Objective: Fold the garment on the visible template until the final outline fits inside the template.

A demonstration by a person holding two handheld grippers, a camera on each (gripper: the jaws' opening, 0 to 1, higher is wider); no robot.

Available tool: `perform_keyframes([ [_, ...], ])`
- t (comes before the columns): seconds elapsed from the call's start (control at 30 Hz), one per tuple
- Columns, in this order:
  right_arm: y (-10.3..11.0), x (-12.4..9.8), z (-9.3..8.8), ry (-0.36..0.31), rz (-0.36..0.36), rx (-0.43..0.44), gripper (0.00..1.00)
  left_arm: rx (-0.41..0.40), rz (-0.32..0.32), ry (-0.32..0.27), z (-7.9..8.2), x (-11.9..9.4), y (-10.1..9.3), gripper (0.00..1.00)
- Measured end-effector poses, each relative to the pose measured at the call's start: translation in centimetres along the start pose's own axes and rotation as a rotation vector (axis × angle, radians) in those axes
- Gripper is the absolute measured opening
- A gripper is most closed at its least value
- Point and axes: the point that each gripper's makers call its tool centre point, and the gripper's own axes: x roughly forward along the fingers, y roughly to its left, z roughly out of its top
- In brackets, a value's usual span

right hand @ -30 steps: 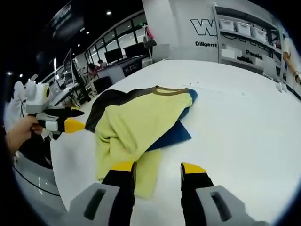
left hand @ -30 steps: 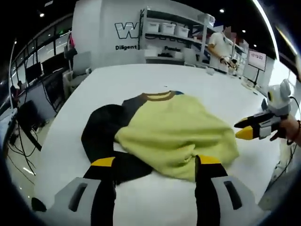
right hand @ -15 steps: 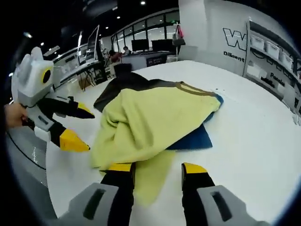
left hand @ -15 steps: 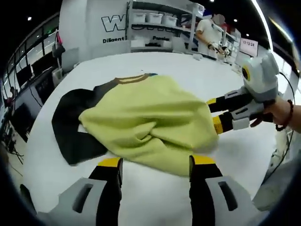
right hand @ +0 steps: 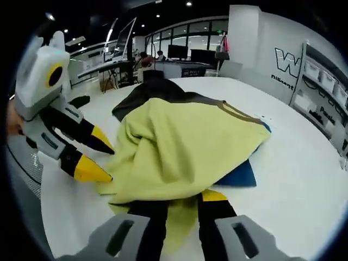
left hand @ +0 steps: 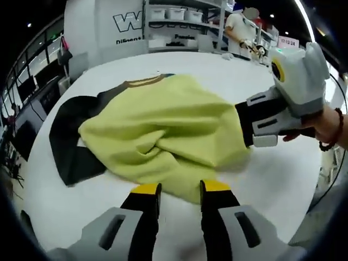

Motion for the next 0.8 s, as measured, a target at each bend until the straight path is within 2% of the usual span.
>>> perform_keyframes([
  [0.07,0.0,0.1,0.1,-0.004,0.000,0.007,0.10,0.012,0.006,0.003,0.0,0.1,0.0,0.21],
  [0.13,0.0,0.0,0.1,-0.004,-0.009,0.005,0.02,0.028,0.018,0.017,-0.1,0.0,0.3,0.13],
  [0.2,-0.2,-0.3,0.3,-0.004,-0.018,0.010,0.00,0.026,0.022,0.023,-0.1,0.1,0.5,0.05],
  [0.33,-0.4,-1.0,0.8,-0.013,-0.026,0.038,0.00,0.013,0.012,0.033,-0.2,-0.2,0.7,0.04],
  [0.47,-0.7,-2.0,1.3,-0.027,-0.039,0.059,0.00,0.007,0.007,0.033,-0.2,-1.3,1.3,0.03],
  [0.57,-1.4,-3.3,1.2,-0.018,-0.074,0.128,0.00,0.017,-0.006,0.038,-0.1,-2.5,1.9,0.03],
  [0.6,-1.7,-3.6,1.2,-0.018,-0.090,0.141,0.00,0.026,-0.010,0.047,-0.2,-2.8,2.2,0.03],
  [0.67,-2.3,-4.4,0.3,0.028,-0.122,0.186,0.00,0.033,-0.015,0.051,-0.3,-3.2,2.5,0.03],
  [0.73,-2.5,-5.0,0.3,0.015,-0.129,0.219,0.00,0.036,-0.034,0.063,-0.4,-3.7,2.8,0.03],
  [0.8,-3.0,-6.2,-0.3,0.031,-0.164,0.249,0.00,0.034,-0.039,0.071,-0.4,-4.4,3.3,0.03],
])
